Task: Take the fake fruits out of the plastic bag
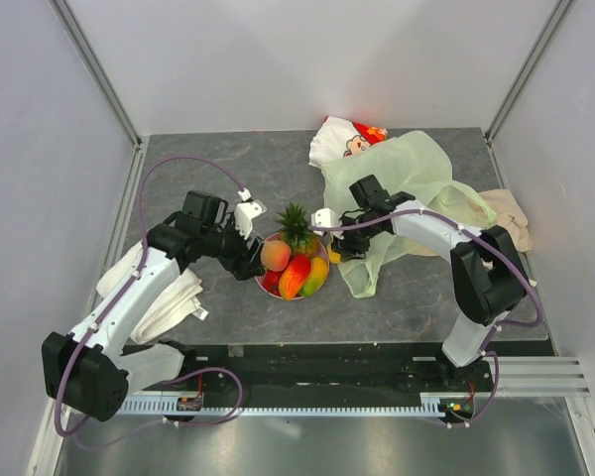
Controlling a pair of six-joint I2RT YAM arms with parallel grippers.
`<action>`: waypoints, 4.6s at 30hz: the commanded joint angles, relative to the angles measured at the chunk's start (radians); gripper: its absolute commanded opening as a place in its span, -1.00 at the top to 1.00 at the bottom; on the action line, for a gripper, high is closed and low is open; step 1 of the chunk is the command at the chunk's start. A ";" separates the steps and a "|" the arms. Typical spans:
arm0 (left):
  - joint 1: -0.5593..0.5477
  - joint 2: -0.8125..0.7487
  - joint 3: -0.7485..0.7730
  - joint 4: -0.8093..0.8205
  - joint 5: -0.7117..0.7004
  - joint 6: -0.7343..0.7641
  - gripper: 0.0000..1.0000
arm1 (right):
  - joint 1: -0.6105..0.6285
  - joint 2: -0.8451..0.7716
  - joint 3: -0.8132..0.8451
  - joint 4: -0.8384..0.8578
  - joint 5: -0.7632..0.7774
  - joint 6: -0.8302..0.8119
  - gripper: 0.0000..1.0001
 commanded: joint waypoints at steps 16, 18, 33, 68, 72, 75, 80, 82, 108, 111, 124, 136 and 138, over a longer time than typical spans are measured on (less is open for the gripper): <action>0.007 0.015 0.026 0.040 0.022 0.016 -0.48 | -0.001 -0.143 0.209 -0.120 -0.238 0.129 0.07; 0.007 0.012 0.022 0.043 0.022 0.008 -0.48 | 0.024 -0.161 0.227 -0.140 -0.241 0.134 0.06; 0.006 -0.081 -0.073 0.024 0.071 0.062 -0.37 | 0.248 -0.239 0.207 -0.166 -0.117 0.082 -0.04; 0.006 -0.118 -0.116 0.037 0.122 0.062 -0.35 | 0.318 -0.137 0.241 -0.078 0.016 0.152 -0.62; 0.006 -0.115 -0.116 0.041 0.128 0.060 -0.34 | 0.319 -0.143 0.238 -0.074 0.019 0.157 -0.65; 0.006 -0.112 -0.118 0.044 0.130 0.059 -0.34 | 0.318 -0.141 0.229 -0.066 0.023 0.158 -0.61; 0.007 -0.112 -0.116 0.044 0.133 0.056 -0.34 | 0.316 -0.153 0.229 -0.066 0.056 0.166 -0.59; 0.006 -0.115 -0.116 0.046 0.136 0.056 -0.34 | 0.299 -0.192 0.221 -0.077 0.087 0.177 -0.60; 0.007 -0.132 -0.118 0.061 0.071 0.039 -0.48 | 0.118 -0.078 0.003 -0.129 0.156 0.166 -0.64; 0.010 -0.135 -0.125 0.064 0.071 0.036 -0.48 | 0.118 -0.054 -0.005 -0.111 0.185 0.174 -0.56; 0.021 -0.147 -0.107 0.084 0.064 0.037 -0.48 | 0.120 -0.115 0.142 -0.159 0.244 0.241 0.07; 0.052 -0.147 -0.107 0.116 0.056 0.016 -0.50 | 0.302 -0.221 0.293 -0.177 0.035 0.323 -0.02; 0.062 -0.150 -0.102 0.116 0.057 0.014 -0.50 | 0.322 -0.209 0.302 -0.155 0.035 0.330 -0.03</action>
